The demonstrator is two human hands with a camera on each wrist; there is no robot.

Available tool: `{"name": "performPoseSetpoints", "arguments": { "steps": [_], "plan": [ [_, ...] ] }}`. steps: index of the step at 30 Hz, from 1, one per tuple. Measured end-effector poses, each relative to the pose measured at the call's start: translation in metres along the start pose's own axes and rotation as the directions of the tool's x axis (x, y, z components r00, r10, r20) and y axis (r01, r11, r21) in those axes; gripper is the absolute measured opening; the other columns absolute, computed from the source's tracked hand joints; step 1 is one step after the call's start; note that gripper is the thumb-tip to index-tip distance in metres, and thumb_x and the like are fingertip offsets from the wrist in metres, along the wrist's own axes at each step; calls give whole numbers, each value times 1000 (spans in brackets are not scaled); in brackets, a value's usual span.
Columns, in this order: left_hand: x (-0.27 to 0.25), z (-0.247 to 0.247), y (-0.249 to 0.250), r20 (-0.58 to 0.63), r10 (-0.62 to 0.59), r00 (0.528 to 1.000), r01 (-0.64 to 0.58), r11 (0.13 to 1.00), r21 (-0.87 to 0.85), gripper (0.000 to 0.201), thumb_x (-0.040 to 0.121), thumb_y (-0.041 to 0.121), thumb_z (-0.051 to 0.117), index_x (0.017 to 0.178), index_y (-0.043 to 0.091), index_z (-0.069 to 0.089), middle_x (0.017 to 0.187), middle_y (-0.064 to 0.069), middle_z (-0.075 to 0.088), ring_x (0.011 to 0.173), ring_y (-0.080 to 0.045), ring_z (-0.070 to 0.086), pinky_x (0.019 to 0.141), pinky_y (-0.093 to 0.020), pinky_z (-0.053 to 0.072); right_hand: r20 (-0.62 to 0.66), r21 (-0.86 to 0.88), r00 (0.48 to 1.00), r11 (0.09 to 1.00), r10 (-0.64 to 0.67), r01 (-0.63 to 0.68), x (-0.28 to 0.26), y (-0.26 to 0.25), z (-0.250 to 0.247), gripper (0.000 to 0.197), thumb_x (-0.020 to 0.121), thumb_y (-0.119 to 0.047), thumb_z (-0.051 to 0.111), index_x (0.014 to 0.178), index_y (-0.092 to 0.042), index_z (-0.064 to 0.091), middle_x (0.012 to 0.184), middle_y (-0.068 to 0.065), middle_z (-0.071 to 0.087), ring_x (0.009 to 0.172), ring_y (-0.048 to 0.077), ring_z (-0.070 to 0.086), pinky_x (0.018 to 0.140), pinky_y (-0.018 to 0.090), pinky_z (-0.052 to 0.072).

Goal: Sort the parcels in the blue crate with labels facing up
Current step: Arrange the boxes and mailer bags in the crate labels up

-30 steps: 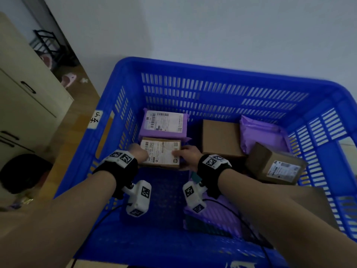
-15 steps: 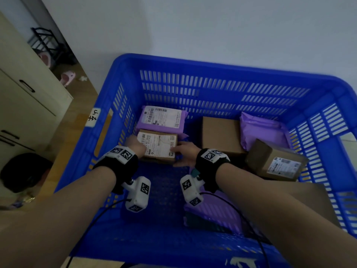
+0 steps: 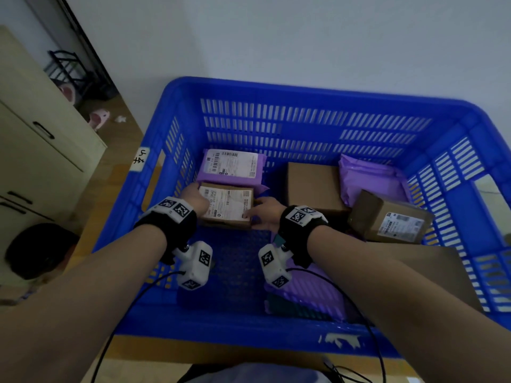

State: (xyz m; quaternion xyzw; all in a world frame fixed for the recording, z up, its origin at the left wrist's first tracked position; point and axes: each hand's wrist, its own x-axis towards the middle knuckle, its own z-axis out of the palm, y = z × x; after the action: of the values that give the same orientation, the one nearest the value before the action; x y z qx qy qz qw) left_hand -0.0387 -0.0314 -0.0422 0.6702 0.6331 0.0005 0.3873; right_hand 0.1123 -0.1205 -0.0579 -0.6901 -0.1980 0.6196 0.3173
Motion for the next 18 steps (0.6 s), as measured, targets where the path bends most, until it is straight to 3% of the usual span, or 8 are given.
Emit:
{"name": "performPoseSetpoints", "arguments": {
  "steps": [2,4,7,11,13,15,16,18],
  "plan": [
    [-3,-4,2,-2,10,1000,-10,1000,23,42,86,-1,51,128,3,53,129,-17,58,118,-30,56,96,-33,44,-3,-35,1000,999,14,-14,-4,-4,-4,36,92,3,51,128,-4,54,133,16,56,81,17,59,77,32,52],
    [-6,-6,5,-8,27,1000,-27,998,58,37,87,1,51,124,2,57,127,-18,59,118,-31,56,95,-33,44,14,-57,999,998,33,-32,-11,-9,-10,37,94,0,49,131,-5,51,134,14,55,95,22,60,94,36,48],
    [-12,-9,12,-25,50,998,-47,994,94,32,88,3,51,118,1,62,122,-20,61,115,-32,58,92,-34,45,-3,-94,999,995,37,-37,-21,-14,-18,41,94,-5,54,135,-5,47,138,12,49,121,31,53,101,39,45],
    [-14,-14,35,-128,34,991,-28,998,50,35,88,4,54,122,3,60,126,-19,59,117,-34,55,95,-35,44,-31,-160,1000,987,0,-5,-31,-20,-33,45,92,-10,58,135,-6,45,131,16,53,119,29,54,98,38,48],
    [-14,-11,55,-113,106,988,-100,993,59,35,89,6,53,123,7,62,132,-14,57,122,-30,52,101,-32,40,-60,-159,998,987,-25,15,-39,-25,-48,43,92,-11,57,134,-8,46,111,13,58,98,23,59,85,35,51],
    [-15,-6,72,-23,188,982,-186,979,82,32,88,8,56,120,6,63,132,-12,57,123,-28,51,102,-30,39,-89,-135,996,991,-30,18,-49,-29,-65,38,93,-10,57,129,-8,47,94,9,56,78,18,55,72,34,49],
    [-15,-4,76,39,188,981,-191,975,113,32,88,11,59,119,4,63,130,-12,58,122,-28,52,100,-29,40,-82,-136,997,991,-13,1,-54,-29,-72,36,93,-11,57,127,-10,47,90,9,55,78,20,55,71,36,49],
    [-18,-5,75,138,103,985,-136,958,251,38,87,18,63,121,1,59,127,-15,58,117,-30,55,92,-31,43,-22,-176,998,983,55,-58,-61,-27,-78,40,94,-12,56,132,-10,44,99,11,55,97,27,55,79,41,49]
  ]
}}
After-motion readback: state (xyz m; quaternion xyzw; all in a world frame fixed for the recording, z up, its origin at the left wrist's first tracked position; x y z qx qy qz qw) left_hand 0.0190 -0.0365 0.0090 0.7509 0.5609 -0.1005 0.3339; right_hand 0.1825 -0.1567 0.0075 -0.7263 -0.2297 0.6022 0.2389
